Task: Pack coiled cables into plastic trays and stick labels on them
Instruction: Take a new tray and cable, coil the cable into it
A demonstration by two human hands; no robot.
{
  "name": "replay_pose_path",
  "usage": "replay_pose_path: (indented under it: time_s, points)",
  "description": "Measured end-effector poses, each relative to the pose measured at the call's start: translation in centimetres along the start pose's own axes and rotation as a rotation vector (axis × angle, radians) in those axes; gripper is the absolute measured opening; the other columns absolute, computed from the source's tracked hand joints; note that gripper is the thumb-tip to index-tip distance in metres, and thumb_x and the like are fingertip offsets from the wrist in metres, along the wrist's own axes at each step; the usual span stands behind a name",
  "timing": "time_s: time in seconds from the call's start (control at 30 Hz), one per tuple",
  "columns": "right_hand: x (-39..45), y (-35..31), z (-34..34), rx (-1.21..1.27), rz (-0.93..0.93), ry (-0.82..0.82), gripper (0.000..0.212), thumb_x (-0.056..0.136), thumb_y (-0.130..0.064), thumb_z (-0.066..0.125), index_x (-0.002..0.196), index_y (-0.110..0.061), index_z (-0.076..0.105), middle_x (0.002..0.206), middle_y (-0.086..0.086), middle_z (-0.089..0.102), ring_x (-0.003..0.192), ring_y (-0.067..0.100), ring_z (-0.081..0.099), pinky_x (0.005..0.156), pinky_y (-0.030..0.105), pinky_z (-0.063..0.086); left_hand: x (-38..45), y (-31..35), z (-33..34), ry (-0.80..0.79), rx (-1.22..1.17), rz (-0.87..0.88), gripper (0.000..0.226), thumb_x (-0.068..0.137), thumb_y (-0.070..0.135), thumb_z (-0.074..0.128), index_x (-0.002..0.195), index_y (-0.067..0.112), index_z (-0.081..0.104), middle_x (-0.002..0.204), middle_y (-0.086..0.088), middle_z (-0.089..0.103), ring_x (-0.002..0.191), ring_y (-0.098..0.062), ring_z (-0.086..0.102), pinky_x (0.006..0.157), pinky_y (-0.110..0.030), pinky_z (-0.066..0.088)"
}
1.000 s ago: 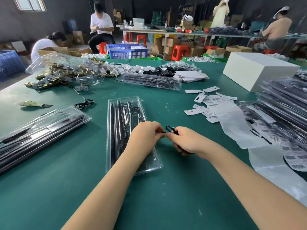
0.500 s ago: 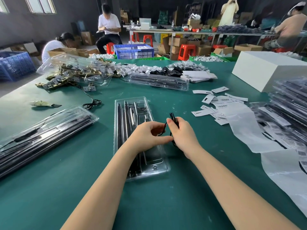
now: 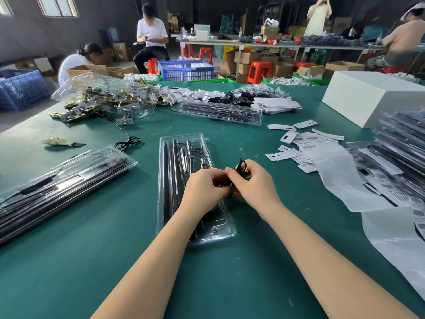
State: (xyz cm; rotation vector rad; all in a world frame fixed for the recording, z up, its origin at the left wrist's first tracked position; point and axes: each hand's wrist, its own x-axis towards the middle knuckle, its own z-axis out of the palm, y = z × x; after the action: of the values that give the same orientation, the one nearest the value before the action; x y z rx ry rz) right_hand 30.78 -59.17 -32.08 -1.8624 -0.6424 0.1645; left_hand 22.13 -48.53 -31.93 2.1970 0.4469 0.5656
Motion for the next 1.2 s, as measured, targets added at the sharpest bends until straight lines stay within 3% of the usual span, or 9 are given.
replay_pose_path:
  time_s: [0.1,0.27,0.43,0.57,0.77,0.9,0.97,1.07,1.2]
  points:
    - [0.0,0.2,-0.3,0.095,0.029,-0.042,0.023,0.085,-0.033,0.071,0.094,-0.015,0.059,0.09,0.01,0.065,0.076,0.023,0.066,0.062,0.036,0.061,0.0,-0.2,0.1,-0.006,0.002,-0.004,0.013,0.073,0.022,0.074,0.082,0.03,0.076,0.071,0.014,0.071,0.075,-0.006,0.067,0.071,-0.03,0.054]
    - [-0.4,1.2,-1.1,0.272,0.028,-0.174,0.013,0.08,-0.022,0.079,0.091,-0.024,0.072,0.078,-0.003,0.071,0.067,0.012,0.069,0.063,0.024,0.056,0.0,-0.5,0.1,0.013,-0.014,-0.018,0.024,0.072,0.018,0.076,0.088,0.035,0.076,0.071,0.025,0.069,0.076,0.008,0.065,0.075,-0.023,0.052]
    - [-0.9,1.6,-0.9,0.292,-0.042,-0.185,0.026,0.079,-0.012,0.079,0.095,-0.031,0.074,0.088,-0.006,0.076,0.081,0.006,0.068,0.083,0.03,0.057,0.1,-0.6,0.1,0.009,0.019,0.004,0.029,0.072,0.011,0.071,0.091,0.03,0.078,0.078,0.012,0.074,0.079,-0.003,0.067,0.077,-0.027,0.053]
    - [-1.4,1.5,-1.1,0.186,-0.155,-0.111,0.016,0.08,-0.016,0.078,0.088,-0.03,0.077,0.081,-0.005,0.075,0.074,0.01,0.068,0.076,0.028,0.057,0.4,-0.7,0.2,-0.017,0.011,0.024,0.021,0.071,0.011,0.071,0.082,0.028,0.078,0.07,0.008,0.071,0.074,-0.01,0.066,0.071,-0.029,0.053]
    - [-2.0,2.1,-4.3,-0.033,-0.274,-0.009,0.029,0.077,-0.013,0.081,0.089,-0.038,0.074,0.078,-0.021,0.072,0.073,-0.003,0.065,0.068,0.007,0.045,1.8,0.5,2.1,-0.191,-0.14,0.068,0.02,0.071,0.007,0.075,0.072,0.027,0.076,0.059,0.012,0.062,0.059,0.002,0.051,0.061,-0.022,0.044]
    - [-2.7,3.1,-5.7,-0.133,-0.313,0.127,0.02,0.077,-0.013,0.08,0.095,-0.021,0.077,0.081,-0.008,0.073,0.076,0.007,0.064,0.07,0.015,0.048,2.6,1.9,2.6,-0.397,-0.222,0.082,0.016,0.076,0.007,0.078,0.075,0.023,0.074,0.066,0.005,0.065,0.065,-0.003,0.054,0.064,-0.028,0.047]
    - [-3.1,3.4,-5.9,-0.122,-0.299,0.162,0.014,0.079,-0.015,0.079,0.092,-0.018,0.077,0.078,-0.004,0.073,0.073,0.011,0.063,0.069,0.021,0.047,2.6,2.5,2.3,-0.511,-0.149,0.108,0.025,0.078,0.007,0.076,0.097,0.023,0.073,0.089,0.007,0.07,0.084,-0.005,0.062,0.081,-0.027,0.05]
    - [-3.3,3.8,-6.0,-0.071,-0.247,0.159,0.006,0.081,-0.019,0.078,0.085,-0.022,0.076,0.073,-0.013,0.071,0.065,0.0,0.059,0.062,0.012,0.042,1.5,2.8,1.0,-0.391,0.356,0.197,0.071,0.081,0.037,0.073,0.143,0.014,0.045,0.146,-0.003,0.046,0.135,-0.015,0.039,0.113,-0.026,0.026]
    - [-3.1,4.0,-6.1,-0.013,-0.172,0.183,0.004,0.081,-0.022,0.078,0.085,-0.02,0.077,0.067,-0.029,0.066,0.061,-0.01,0.056,0.062,0.004,0.038,-4.1,1.9,-0.8,-0.391,0.524,0.093,0.109,0.057,0.091,0.043,0.146,0.03,0.035,0.156,0.0,0.024,0.142,-0.017,0.019,0.116,-0.036,0.02]
